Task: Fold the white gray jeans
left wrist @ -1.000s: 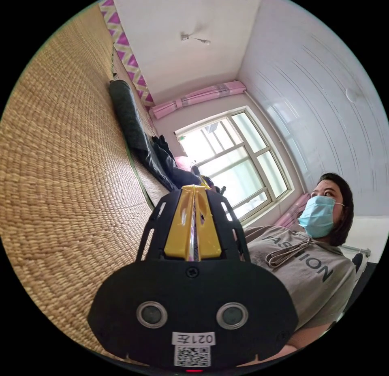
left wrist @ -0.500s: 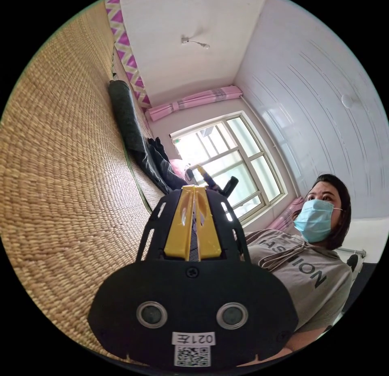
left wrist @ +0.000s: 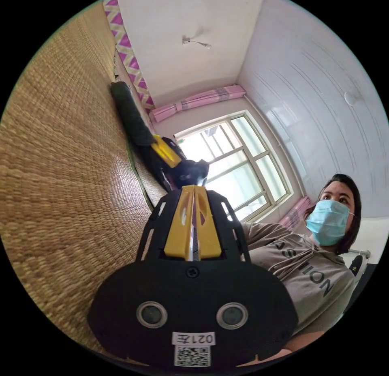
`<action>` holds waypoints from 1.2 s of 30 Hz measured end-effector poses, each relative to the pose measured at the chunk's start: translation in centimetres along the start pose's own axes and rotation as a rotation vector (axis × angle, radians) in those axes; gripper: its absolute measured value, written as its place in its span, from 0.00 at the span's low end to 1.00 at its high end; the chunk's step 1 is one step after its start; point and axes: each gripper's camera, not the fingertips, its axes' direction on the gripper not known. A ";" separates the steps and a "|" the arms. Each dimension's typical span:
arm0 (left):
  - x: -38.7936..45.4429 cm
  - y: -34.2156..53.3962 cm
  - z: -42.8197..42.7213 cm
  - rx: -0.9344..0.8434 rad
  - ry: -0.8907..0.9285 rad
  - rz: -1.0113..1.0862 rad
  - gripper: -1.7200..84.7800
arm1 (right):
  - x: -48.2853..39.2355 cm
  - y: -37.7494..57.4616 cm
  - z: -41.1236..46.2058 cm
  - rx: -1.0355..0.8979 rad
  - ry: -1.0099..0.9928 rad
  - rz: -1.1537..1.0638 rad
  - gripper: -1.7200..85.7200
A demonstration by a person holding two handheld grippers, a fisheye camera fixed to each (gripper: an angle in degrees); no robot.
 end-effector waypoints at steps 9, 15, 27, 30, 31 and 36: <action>-2.8 -5.8 11.8 0.009 -0.003 -0.157 0.11 | 23.4 13.2 -2.4 0.172 -0.677 0.864 0.04; -11.6 -7.5 19.9 0.210 0.366 -0.360 0.24 | 25.6 16.5 -4.5 0.175 -0.635 0.832 0.04; -8.6 -7.8 13.1 0.342 0.319 -0.034 0.24 | 25.9 24.2 -6.3 0.252 -0.646 0.965 0.04; -10.3 -7.5 10.6 0.439 0.355 -0.122 0.23 | 25.6 26.1 -5.9 0.262 -0.715 0.975 0.04; -10.6 -7.5 10.2 0.456 0.359 -0.145 0.22 | 24.9 26.6 -6.0 0.271 -0.745 0.965 0.04; -6.0 -10.2 6.2 0.499 0.260 -0.138 0.12 | 21.8 27.2 -8.4 0.241 -0.667 0.861 0.04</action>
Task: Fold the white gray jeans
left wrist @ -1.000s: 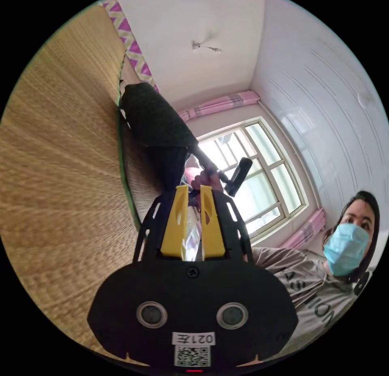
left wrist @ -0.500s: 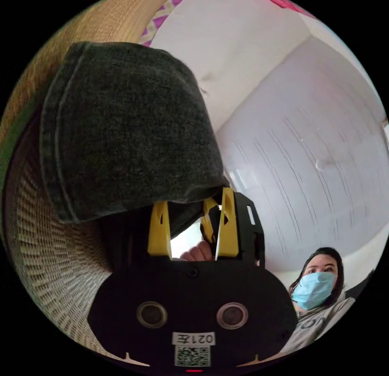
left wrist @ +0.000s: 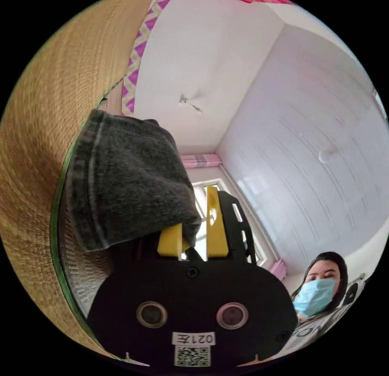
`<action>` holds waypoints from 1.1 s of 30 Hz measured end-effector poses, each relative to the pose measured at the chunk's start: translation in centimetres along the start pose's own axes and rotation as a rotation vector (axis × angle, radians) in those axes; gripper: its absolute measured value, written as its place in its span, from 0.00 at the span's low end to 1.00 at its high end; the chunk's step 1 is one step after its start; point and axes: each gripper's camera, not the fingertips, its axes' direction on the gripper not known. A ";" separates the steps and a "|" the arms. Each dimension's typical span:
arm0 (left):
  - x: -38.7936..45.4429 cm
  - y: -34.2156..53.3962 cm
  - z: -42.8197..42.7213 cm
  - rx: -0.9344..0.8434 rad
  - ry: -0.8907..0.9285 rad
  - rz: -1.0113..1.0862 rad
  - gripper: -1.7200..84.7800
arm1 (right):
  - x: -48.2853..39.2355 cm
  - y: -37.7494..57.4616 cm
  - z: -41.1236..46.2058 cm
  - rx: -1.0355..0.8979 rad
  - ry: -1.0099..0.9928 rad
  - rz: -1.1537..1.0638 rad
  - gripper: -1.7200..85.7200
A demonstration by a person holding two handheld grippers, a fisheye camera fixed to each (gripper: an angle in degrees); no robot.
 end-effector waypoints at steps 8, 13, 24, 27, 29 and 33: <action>24.9 -2.9 8.4 -0.642 -0.839 0.633 0.08 | -3.6 1.9 -1.7 0.056 -0.045 -0.103 0.04; 18.4 -4.5 -4.6 -0.509 -0.978 0.363 0.08 | -10.2 6.9 6.1 -0.129 -0.006 -0.286 0.06; 13.5 1.1 -24.8 -0.220 -0.900 0.230 0.13 | -8.3 12.7 6.3 -0.244 -0.153 -0.313 0.03; 10.9 -0.4 -20.4 -0.298 -0.969 0.227 0.21 | -5.7 13.1 4.5 -0.161 -0.161 -0.217 0.01; 8.5 -2.1 -18.3 -0.334 -1.051 0.196 0.22 | -4.4 13.8 3.8 -0.135 -0.172 -0.169 0.01; 5.8 -4.8 -15.9 -0.399 -1.073 0.192 0.18 | -1.9 17.4 1.7 -0.098 -0.225 -0.081 0.01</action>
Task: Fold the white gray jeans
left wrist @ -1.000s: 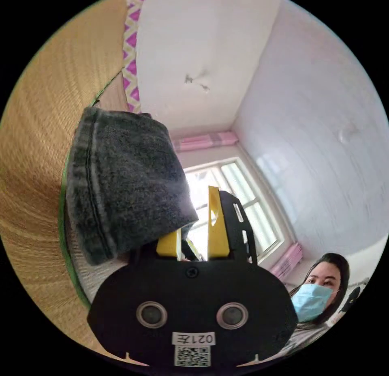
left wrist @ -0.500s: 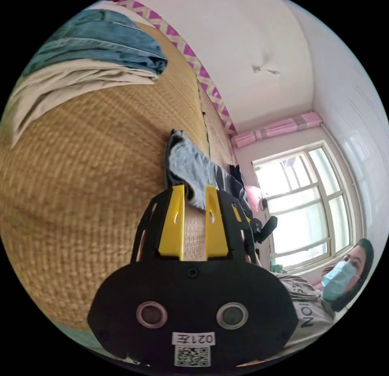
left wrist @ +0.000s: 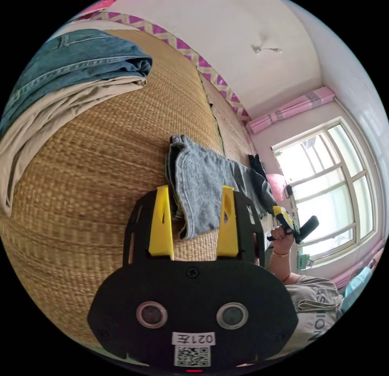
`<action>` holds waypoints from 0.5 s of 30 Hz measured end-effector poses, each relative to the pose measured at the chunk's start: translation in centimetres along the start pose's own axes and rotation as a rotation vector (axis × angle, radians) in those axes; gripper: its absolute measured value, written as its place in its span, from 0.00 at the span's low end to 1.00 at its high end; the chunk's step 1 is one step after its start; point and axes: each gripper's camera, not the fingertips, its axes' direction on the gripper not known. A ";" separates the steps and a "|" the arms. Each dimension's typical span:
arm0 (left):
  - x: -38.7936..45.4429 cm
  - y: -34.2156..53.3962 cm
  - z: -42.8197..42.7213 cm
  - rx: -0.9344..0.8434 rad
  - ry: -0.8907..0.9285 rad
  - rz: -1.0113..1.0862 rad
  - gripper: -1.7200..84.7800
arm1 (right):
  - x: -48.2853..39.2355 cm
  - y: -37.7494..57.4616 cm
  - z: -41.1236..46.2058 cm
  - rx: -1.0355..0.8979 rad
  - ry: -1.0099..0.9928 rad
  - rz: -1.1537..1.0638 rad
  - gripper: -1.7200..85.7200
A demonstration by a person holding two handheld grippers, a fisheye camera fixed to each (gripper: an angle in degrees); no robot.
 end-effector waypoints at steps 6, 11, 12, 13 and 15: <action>-1.6 -3.6 4.6 -0.104 0.064 0.000 0.08 | 3.1 8.2 -2.4 0.021 -0.082 0.158 0.01; -2.7 -5.9 -0.4 -0.068 0.181 0.032 0.06 | 6.0 14.7 -4.2 0.033 -0.142 0.301 0.01; -1.9 -6.7 -1.9 -0.077 0.138 0.071 0.06 | 6.6 16.3 -5.0 0.041 -0.145 0.328 0.01; -1.6 -7.2 -2.6 -0.083 0.113 0.088 0.06 | 7.2 17.7 -5.7 0.044 -0.142 0.352 0.01; -1.2 -9.1 -4.9 -0.118 0.017 0.126 0.06 | 8.2 19.7 -6.8 0.051 -0.122 0.382 0.01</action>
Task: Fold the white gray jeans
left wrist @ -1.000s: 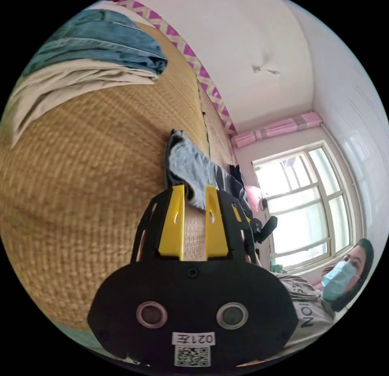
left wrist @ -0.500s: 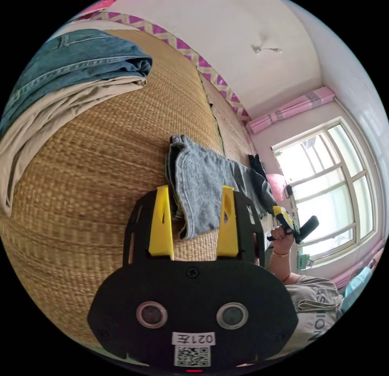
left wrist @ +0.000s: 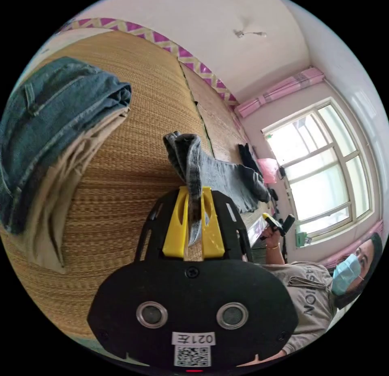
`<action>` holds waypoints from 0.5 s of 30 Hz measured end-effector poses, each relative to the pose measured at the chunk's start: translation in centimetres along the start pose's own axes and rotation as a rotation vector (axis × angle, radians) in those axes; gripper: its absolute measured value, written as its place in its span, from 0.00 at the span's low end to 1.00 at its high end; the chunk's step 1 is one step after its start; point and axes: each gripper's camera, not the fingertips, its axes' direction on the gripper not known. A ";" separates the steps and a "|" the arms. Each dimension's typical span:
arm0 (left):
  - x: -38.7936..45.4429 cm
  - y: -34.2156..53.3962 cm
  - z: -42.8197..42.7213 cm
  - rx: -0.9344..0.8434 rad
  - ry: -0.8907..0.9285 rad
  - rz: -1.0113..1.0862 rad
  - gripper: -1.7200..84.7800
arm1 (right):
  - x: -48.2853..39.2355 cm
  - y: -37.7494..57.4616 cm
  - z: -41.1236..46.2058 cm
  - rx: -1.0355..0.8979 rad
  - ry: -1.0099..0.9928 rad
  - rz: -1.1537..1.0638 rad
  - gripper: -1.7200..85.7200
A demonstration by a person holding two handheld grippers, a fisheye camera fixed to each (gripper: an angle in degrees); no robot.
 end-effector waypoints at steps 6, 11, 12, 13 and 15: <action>-3.8 -2.2 -2.1 -0.148 -0.163 -0.033 0.07 | 3.8 2.6 -3.8 0.038 0.198 0.004 0.01; -5.1 -0.8 -3.9 -0.217 -0.235 -0.018 0.07 | 8.5 2.9 -7.2 0.044 0.587 0.025 0.02; -5.7 0.0 -4.6 -0.225 -0.237 -0.026 0.07 | 10.2 2.9 -8.0 0.039 0.634 0.036 0.03; -6.1 0.5 -5.0 -0.226 -0.238 -0.034 0.07 | 11.9 2.8 -8.6 0.028 0.640 0.048 0.03; -7.8 2.2 -6.6 -0.231 -0.254 -0.066 0.07 | 14.3 2.3 -9.0 0.021 0.643 0.059 0.05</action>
